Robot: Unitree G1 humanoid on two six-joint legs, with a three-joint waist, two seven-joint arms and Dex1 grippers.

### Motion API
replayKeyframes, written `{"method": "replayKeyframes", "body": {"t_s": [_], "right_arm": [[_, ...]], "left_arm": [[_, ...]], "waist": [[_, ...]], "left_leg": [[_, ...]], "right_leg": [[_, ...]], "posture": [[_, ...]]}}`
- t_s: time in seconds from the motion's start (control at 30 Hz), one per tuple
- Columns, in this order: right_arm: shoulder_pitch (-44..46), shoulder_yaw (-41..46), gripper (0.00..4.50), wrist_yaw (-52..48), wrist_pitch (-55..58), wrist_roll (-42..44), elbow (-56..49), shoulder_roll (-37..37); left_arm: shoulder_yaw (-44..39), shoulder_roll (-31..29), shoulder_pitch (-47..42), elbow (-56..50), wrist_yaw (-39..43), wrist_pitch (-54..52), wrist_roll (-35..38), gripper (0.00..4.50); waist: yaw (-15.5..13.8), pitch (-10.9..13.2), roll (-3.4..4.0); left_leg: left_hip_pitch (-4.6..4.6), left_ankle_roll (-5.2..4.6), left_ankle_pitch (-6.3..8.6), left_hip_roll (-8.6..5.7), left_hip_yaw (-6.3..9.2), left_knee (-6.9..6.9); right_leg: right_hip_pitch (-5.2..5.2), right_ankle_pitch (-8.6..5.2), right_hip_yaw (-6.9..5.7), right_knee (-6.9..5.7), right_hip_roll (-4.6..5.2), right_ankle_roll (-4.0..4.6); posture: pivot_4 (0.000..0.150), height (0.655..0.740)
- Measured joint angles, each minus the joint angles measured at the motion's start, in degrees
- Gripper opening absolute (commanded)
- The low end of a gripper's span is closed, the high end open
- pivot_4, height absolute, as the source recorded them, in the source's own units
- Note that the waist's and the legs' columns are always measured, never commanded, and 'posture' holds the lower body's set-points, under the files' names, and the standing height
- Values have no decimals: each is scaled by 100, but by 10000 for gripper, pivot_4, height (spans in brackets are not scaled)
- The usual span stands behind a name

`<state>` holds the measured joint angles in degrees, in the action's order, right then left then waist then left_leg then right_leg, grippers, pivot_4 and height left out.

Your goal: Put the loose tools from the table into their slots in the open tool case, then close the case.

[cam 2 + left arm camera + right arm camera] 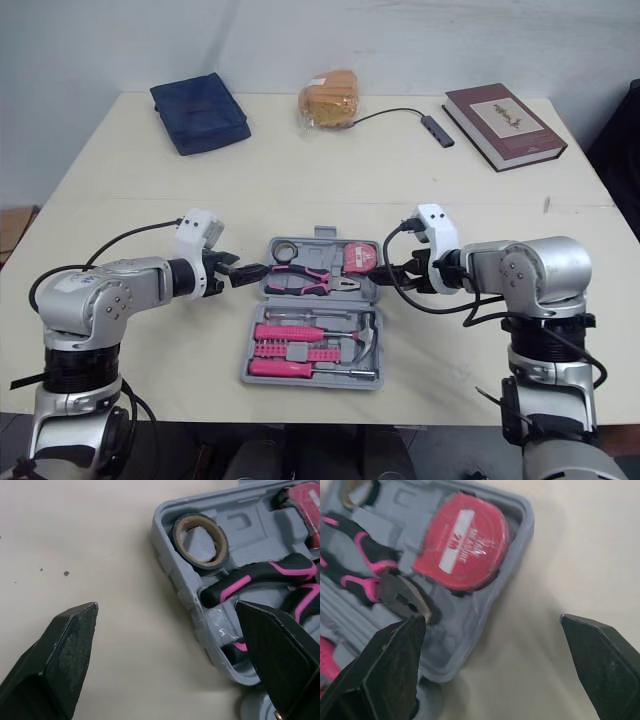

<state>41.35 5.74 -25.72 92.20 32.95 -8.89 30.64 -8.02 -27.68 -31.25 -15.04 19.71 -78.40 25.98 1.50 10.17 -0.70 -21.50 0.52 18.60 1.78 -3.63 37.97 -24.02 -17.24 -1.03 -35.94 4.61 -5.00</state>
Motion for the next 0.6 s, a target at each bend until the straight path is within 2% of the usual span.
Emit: {"method": "replayKeyframes", "body": {"t_s": [0.17, 0.57, 0.6], "right_arm": [[108, 23, 45000, 679, 0, 27, 250, -393], [49, -148, 45000, 1384, -71, 541, 267, -208], [30, -140, 39724, 1455, -82, 645, 278, -200]], "left_arm": [[77, 218, -30, 24, -295, -24, -138, 44158], [127, 382, -108, 213, -465, -57, -184, 44158], [162, 388, -108, 235, -445, 2, -184, 45000]], "waist": [[3, 0, 0], [-13, -2, -3], [-14, -3, -5]], "left_leg": [[2, 6, -7, 1, 0, 3], [10, 6, -13, -3, 1, 5], [12, 6, -13, -3, 2, 5]], "right_leg": [[-1, 0, 1, -2, -3, -1], [-2, 1, 3, -4, 0, -1], [1, 1, 3, -4, 0, -1]], "posture": [[1500, 7400], [1500, 7400], [1500, 7400]]}}
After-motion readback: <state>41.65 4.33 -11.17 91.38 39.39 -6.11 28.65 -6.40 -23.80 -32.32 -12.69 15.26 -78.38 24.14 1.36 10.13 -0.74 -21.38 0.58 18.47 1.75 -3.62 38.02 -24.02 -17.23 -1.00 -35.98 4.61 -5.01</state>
